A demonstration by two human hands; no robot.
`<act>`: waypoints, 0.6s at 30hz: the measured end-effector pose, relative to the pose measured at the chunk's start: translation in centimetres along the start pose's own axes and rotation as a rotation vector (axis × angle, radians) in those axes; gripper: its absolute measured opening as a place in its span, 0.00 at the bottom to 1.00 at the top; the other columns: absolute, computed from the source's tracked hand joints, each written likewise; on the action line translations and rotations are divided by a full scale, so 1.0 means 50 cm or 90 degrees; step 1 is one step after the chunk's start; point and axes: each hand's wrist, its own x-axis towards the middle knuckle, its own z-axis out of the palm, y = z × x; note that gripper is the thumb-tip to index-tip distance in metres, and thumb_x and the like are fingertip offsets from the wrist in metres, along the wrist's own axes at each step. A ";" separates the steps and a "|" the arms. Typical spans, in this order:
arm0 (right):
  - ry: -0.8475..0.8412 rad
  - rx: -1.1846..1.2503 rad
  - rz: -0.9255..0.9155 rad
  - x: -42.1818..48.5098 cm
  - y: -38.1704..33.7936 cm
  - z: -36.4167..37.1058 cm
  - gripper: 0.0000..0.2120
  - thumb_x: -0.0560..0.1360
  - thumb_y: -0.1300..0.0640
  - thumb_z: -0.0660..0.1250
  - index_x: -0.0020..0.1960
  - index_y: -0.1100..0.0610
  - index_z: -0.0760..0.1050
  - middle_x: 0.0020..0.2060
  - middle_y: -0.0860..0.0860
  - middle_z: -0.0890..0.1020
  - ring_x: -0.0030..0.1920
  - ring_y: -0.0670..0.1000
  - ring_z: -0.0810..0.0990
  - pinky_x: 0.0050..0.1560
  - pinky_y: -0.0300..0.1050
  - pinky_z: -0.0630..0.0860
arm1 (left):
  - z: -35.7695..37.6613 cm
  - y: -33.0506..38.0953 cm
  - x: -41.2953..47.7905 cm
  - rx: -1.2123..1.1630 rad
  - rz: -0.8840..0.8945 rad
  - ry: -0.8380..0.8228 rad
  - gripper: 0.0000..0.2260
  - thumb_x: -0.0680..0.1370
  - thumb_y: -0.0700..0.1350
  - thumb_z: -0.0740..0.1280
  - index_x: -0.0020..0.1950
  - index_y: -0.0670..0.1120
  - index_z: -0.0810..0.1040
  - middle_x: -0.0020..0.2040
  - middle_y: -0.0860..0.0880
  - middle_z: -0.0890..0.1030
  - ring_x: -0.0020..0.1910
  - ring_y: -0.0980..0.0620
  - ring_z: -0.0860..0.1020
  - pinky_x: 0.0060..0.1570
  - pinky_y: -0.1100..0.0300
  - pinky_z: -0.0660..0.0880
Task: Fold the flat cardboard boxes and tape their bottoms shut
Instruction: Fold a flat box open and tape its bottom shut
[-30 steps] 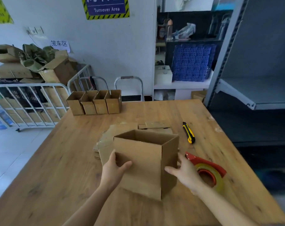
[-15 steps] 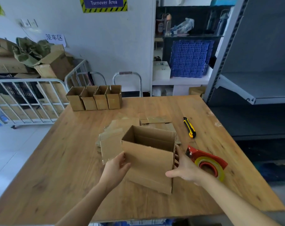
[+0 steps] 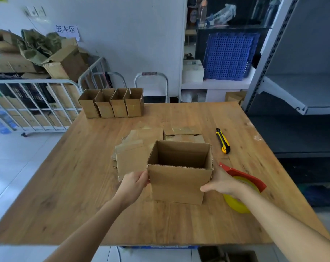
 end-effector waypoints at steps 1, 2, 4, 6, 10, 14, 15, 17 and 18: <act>0.001 0.003 0.001 0.005 0.000 0.000 0.45 0.53 0.56 0.78 0.63 0.33 0.61 0.65 0.48 0.72 0.66 0.50 0.73 0.60 0.50 0.77 | -0.001 0.004 0.000 0.007 0.012 0.015 0.17 0.82 0.49 0.55 0.46 0.44 0.82 0.43 0.50 0.84 0.46 0.52 0.81 0.52 0.49 0.78; 0.004 0.005 0.001 0.010 0.003 -0.001 0.46 0.54 0.58 0.78 0.64 0.35 0.61 0.65 0.47 0.73 0.66 0.49 0.73 0.59 0.48 0.77 | -0.003 0.010 -0.002 0.008 0.032 0.037 0.14 0.82 0.47 0.56 0.48 0.47 0.81 0.45 0.51 0.84 0.47 0.51 0.81 0.51 0.50 0.78; 0.008 0.000 0.003 0.015 0.009 -0.004 0.47 0.59 0.62 0.79 0.68 0.39 0.58 0.64 0.46 0.71 0.65 0.48 0.71 0.53 0.38 0.76 | -0.005 0.022 -0.012 -0.002 0.093 0.086 0.13 0.82 0.43 0.59 0.63 0.56 0.75 0.53 0.59 0.81 0.52 0.60 0.79 0.52 0.64 0.77; 0.014 -0.003 -0.003 0.019 0.014 -0.009 0.49 0.62 0.64 0.79 0.71 0.43 0.55 0.64 0.45 0.70 0.64 0.47 0.70 0.47 0.32 0.73 | -0.011 0.033 -0.022 -0.006 0.159 0.137 0.22 0.81 0.40 0.63 0.71 0.58 0.66 0.58 0.69 0.74 0.56 0.70 0.74 0.55 0.74 0.72; 0.003 -0.035 0.031 0.021 0.028 -0.016 0.50 0.60 0.60 0.80 0.73 0.45 0.55 0.66 0.46 0.71 0.66 0.47 0.70 0.57 0.37 0.74 | -0.010 0.044 -0.024 0.057 0.242 0.119 0.22 0.80 0.41 0.63 0.70 0.59 0.65 0.55 0.77 0.72 0.56 0.79 0.69 0.51 0.81 0.66; -0.035 -0.074 0.057 0.061 0.096 -0.025 0.63 0.51 0.46 0.82 0.77 0.45 0.50 0.76 0.50 0.62 0.73 0.52 0.65 0.67 0.51 0.72 | -0.019 0.056 -0.010 0.066 0.229 0.085 0.22 0.79 0.46 0.65 0.72 0.56 0.65 0.62 0.68 0.69 0.57 0.84 0.62 0.51 0.85 0.61; -0.044 -0.076 0.052 0.064 0.096 -0.027 0.62 0.51 0.47 0.81 0.77 0.45 0.51 0.76 0.50 0.62 0.74 0.53 0.64 0.67 0.52 0.72 | -0.024 0.058 -0.007 0.075 0.230 0.073 0.22 0.79 0.47 0.66 0.72 0.56 0.67 0.65 0.66 0.69 0.60 0.81 0.62 0.53 0.85 0.60; -0.052 -0.098 0.046 0.045 0.051 -0.025 0.57 0.54 0.51 0.80 0.77 0.45 0.54 0.75 0.51 0.65 0.73 0.53 0.65 0.67 0.50 0.72 | -0.034 0.054 0.001 0.094 0.229 0.057 0.23 0.78 0.49 0.68 0.72 0.57 0.68 0.68 0.62 0.69 0.66 0.73 0.62 0.57 0.84 0.58; -0.058 -0.101 0.045 0.041 0.038 -0.025 0.53 0.57 0.55 0.80 0.76 0.46 0.56 0.72 0.51 0.69 0.71 0.53 0.69 0.64 0.47 0.74 | -0.038 0.052 0.003 0.099 0.227 0.049 0.23 0.77 0.50 0.68 0.71 0.57 0.68 0.69 0.62 0.69 0.67 0.71 0.63 0.58 0.83 0.57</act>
